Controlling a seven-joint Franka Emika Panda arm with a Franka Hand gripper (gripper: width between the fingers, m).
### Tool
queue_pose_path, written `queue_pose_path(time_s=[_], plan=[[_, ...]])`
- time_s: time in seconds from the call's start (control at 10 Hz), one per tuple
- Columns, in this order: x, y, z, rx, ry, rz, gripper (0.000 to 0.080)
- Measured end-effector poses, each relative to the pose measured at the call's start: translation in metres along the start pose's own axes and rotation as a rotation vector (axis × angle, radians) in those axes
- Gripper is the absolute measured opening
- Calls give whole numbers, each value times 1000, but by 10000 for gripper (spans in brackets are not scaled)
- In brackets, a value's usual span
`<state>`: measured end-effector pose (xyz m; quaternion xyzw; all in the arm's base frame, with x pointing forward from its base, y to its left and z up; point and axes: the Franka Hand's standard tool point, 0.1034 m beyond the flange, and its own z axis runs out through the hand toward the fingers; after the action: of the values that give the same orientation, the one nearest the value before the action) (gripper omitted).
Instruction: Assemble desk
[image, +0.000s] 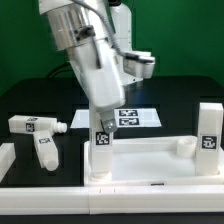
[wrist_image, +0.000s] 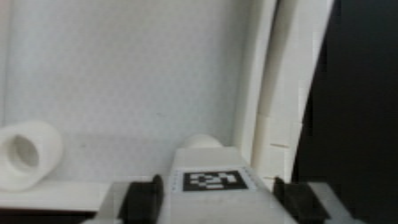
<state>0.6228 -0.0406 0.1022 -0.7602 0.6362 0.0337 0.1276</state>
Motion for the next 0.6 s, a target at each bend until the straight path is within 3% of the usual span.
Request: queue_pose_path(time_s=[0.2, 0.3, 0.5, 0.6], plan=[[0, 1, 1, -2, 0, -76, 288], [2, 2, 0, -5, 0, -253, 369], [8, -2, -13, -22, -40, -580, 605], [9, -3, -11, -17, -32, -623, 605]])
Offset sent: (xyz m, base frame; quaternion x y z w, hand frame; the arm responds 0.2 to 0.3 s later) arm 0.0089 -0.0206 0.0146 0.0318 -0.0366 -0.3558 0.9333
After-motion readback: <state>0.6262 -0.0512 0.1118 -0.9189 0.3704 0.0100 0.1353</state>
